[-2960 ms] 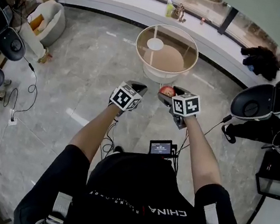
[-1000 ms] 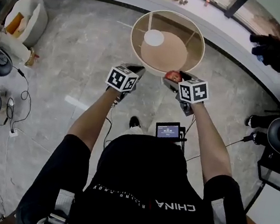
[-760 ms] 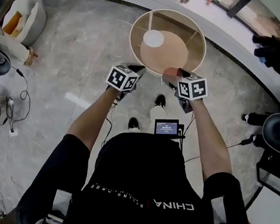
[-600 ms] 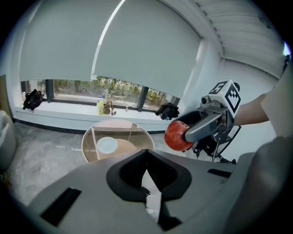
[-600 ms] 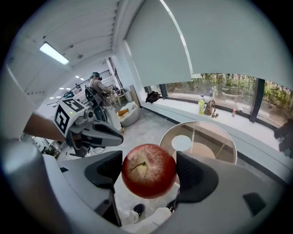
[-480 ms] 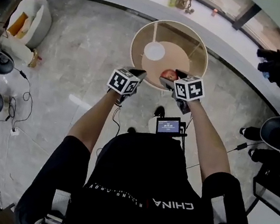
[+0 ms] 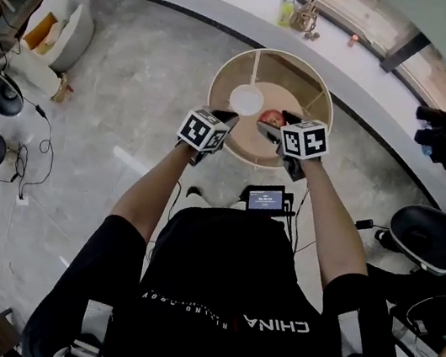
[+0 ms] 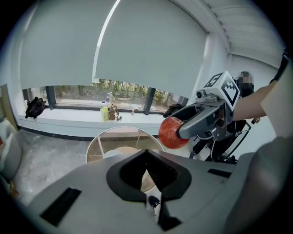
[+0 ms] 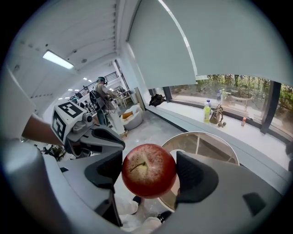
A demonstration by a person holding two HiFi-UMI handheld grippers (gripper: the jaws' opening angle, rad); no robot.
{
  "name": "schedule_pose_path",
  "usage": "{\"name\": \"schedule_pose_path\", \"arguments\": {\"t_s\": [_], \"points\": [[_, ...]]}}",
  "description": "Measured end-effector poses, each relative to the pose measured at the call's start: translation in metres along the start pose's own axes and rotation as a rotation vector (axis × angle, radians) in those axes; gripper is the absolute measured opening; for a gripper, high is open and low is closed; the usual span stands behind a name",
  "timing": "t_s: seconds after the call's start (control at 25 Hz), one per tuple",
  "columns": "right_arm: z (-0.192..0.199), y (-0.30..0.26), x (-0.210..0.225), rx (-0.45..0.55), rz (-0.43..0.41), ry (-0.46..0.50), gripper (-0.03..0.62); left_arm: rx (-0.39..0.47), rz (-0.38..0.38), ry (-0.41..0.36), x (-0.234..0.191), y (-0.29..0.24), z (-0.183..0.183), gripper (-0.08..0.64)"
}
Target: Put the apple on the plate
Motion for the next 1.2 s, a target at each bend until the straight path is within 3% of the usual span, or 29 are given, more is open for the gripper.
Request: {"name": "schedule_pose_path", "arguments": {"t_s": [0.4,0.84,1.2], "points": [[-0.031,-0.022,-0.023,0.041,0.044,-0.044,0.365,0.01,0.03,-0.047,-0.044,0.022,-0.018,0.017],[-0.03,-0.021,-0.019,0.038,0.083,-0.059,0.365,0.0,0.051,-0.051,-0.052,0.015,-0.016,0.017],[-0.016,-0.036,0.027,-0.003,0.044,-0.018,0.365,-0.005,0.011,0.035,-0.051,-0.033,-0.024,0.017]]}}
Point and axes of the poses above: the fingertips, and each gripper's own axes: y backward along the fingers, x to its right, z out of its underside, the point moved 10 cm from there along y, backward along the fingers, and after that the axes turned 12 degrees about z, right-handed, at the moved point
